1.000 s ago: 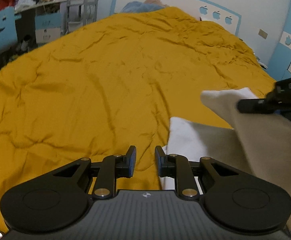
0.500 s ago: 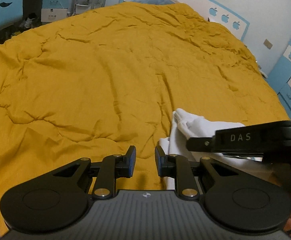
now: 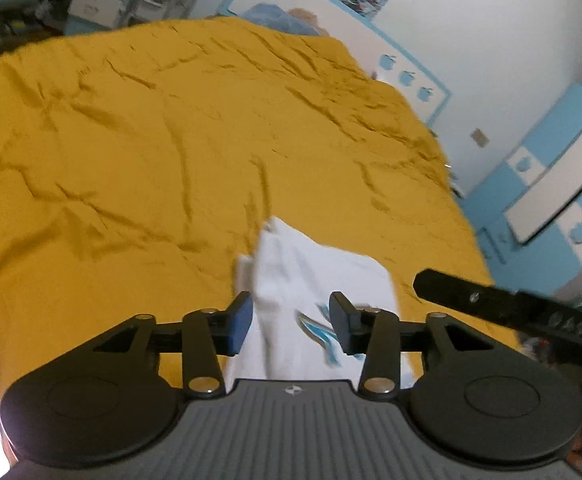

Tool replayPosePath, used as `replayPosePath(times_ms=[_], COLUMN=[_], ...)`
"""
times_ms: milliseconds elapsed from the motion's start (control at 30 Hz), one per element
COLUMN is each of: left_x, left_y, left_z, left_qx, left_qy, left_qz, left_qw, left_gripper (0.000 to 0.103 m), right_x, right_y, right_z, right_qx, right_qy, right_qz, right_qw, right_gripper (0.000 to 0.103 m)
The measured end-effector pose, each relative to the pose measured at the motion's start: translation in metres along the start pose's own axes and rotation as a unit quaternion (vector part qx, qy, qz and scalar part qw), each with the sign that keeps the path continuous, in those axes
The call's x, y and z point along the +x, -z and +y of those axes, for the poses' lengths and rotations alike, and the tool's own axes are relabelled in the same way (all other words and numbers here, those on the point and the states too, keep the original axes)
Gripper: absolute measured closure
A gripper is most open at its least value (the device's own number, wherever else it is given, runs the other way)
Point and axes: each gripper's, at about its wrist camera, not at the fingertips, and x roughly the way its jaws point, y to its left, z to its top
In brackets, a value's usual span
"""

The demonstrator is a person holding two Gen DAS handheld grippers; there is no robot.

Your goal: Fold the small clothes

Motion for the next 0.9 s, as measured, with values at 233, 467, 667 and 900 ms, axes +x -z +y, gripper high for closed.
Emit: replayPosePath(times_ms=[233,467,667,900], left_x=[-0.002,0.019,0.048,0.033], left_y=[0.038,0.079,0.080,0.069], left_z=[0.006,0.038,0.046,0.020], left_qx=[-0.020,-0.121,-0.132,-0.055], left_qy=[0.008,0.044,0.038,0.029], left_qz=[0.043,0.079,0.055,0.010], left_qw=[0.9988,0.9886,0.9890,0.9980], left_gripper=[0.044,0.044,0.048,0.091], right_x=[-0.044,-0.056,-0.060,-0.052], right_y=[0.059,0.124,0.146,0.169], right_z=[-0.043,-0.084,-0.087,-0.081], right_qx=[0.000,0.032,0.032,-0.032], right_qy=[0.077,0.107,0.110,0.135], right_qz=[0.005,0.044,0.053,0.072], right_qw=[0.997,0.993,0.992,0.988], right_gripper=[0.074,0.073,0.072,0.069])
